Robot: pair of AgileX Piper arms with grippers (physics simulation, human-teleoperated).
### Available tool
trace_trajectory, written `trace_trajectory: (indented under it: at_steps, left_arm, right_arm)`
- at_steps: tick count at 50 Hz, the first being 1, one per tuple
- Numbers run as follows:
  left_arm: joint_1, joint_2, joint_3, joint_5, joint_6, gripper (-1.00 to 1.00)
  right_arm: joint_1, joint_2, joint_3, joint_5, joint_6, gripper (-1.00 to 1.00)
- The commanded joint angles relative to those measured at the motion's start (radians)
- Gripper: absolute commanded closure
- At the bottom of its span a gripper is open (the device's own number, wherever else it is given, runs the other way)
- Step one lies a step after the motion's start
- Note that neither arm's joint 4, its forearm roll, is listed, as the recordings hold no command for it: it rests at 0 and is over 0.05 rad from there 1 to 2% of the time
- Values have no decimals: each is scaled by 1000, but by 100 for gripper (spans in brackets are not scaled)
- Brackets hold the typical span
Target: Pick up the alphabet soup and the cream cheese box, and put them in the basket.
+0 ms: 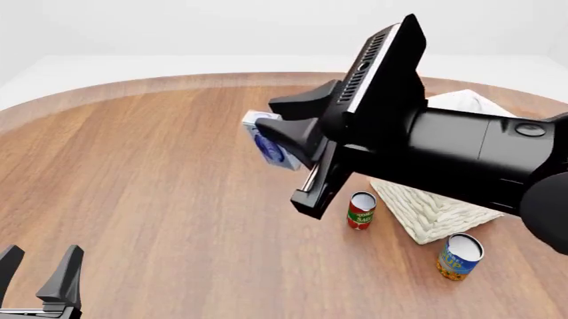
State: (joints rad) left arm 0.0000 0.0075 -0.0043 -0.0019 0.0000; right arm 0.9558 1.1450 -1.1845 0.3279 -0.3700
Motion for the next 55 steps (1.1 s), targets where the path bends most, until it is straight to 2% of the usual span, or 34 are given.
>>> trace_trajectory:
  at_steps: [1,6,15,17,18,20,23,39,44,52,55]
  left_arm:
    - [0,0,0,0,0,-100]
    - [0,0,0,0,0,-100]
    - [0,0,0,0,0,-100]
    - [0,0,0,0,0,-100]
    - [0,0,0,0,0,-100]
    - [0,0,0,0,0,-100]
    - [0,0,0,0,0,-100]
    - [0,0,0,0,0,-100]
    - [0,0,0,0,0,-100]
    - [0,0,0,0,0,-100]
    - [0,0,0,0,0,-100]
  right_arm:
    - [19,-59,5,-21,45,100]
    - [32,-67,9,-15,45,100]
    - [23,-80,8,-33,76,100]
    - [20,-85,9,-42,97,100]
    - [20,-83,9,-38,89,100]
    - [11,-87,0,-48,123,100]
    - [29,-59,-17,0,96,100]
    - [29,-59,-18,0,96,100]
    - [6,-69,-31,55,98,100]
    - [-33,-88,-77,100,137,100]
    - [-31,-108,-82,105,169,100]
